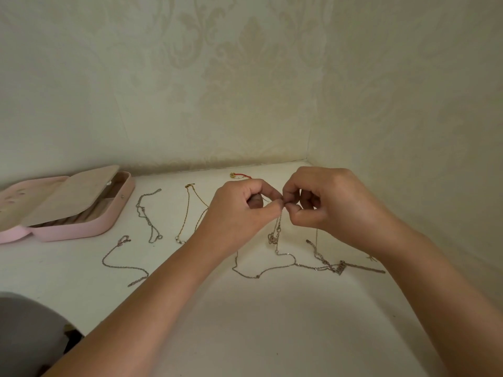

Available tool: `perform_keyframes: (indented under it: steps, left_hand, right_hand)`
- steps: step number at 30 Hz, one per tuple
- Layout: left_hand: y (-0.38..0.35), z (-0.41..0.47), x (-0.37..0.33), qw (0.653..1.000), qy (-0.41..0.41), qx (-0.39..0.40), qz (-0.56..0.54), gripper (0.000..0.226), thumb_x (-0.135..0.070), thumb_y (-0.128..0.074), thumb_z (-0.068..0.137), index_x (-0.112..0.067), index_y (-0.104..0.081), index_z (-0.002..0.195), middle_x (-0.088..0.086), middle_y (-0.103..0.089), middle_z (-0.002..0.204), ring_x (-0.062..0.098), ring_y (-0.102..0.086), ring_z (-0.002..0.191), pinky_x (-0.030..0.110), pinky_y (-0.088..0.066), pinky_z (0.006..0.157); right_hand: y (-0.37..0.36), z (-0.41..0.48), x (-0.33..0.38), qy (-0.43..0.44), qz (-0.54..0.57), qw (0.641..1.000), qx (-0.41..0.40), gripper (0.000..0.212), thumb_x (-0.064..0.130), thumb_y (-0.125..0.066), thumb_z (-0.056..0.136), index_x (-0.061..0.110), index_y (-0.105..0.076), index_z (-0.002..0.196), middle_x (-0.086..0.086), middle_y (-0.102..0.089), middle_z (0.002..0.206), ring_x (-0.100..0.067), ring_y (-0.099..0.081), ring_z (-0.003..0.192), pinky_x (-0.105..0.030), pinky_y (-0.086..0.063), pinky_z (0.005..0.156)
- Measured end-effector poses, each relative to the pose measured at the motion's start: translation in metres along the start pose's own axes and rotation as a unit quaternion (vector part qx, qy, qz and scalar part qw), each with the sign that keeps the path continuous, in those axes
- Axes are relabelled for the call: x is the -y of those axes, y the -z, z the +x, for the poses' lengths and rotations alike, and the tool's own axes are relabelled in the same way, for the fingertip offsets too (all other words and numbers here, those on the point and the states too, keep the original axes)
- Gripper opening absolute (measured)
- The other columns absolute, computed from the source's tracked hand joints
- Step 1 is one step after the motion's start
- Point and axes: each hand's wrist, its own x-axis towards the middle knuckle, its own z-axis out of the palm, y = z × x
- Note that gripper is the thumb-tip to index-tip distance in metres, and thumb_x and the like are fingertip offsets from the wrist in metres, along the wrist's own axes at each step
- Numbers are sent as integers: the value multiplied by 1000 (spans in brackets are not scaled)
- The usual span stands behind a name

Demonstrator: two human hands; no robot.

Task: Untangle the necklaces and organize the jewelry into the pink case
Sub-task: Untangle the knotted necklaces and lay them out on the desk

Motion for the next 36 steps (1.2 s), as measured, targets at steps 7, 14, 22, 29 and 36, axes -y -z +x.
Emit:
perform_keyframes:
  steps: [7,14,22,29,36]
  left_hand:
    - [0,0,4,999,-18,-4,45,8,-21,-72,80,-27,-71,74,-9,-25,48,7,-28,48,18,-27,51]
    - [5,1,1,999,3,32,-7,12,-15,-71,81,-23,-71,72,-14,-38,53,4,-32,51,15,-29,52]
    - [10,-7,-13,996,-69,28,-49,15,-10,-71,83,-23,-67,77,-24,-44,42,5,-26,42,10,-25,45]
    - [9,-10,-14,992,-113,-3,-52,17,-11,-75,78,-25,-68,78,-26,-46,46,4,-28,43,9,-27,48]
    - [8,-11,-15,991,-130,8,-29,21,-9,-77,77,-25,-64,73,-27,-46,49,4,-29,45,8,-27,49]
  right_hand:
    - [0,-1,-2,-62,31,997,42,20,6,-68,75,23,-58,71,7,-53,60,-8,-48,59,-19,-38,52]
    - [2,-2,2,-105,167,979,46,21,3,-68,78,22,-62,69,11,-50,56,-4,-43,52,-13,-34,53]
    - [7,1,-3,-152,401,902,46,17,-1,-63,86,9,-61,72,4,-55,58,-6,-45,49,-15,-37,50]
    - [1,1,-8,-192,487,849,72,12,10,-57,76,14,-65,68,2,-54,60,-6,-43,49,-14,-35,50]
    - [1,0,-9,-190,504,836,101,9,7,-54,77,7,-61,72,3,-53,58,-5,-41,47,-13,-35,48]
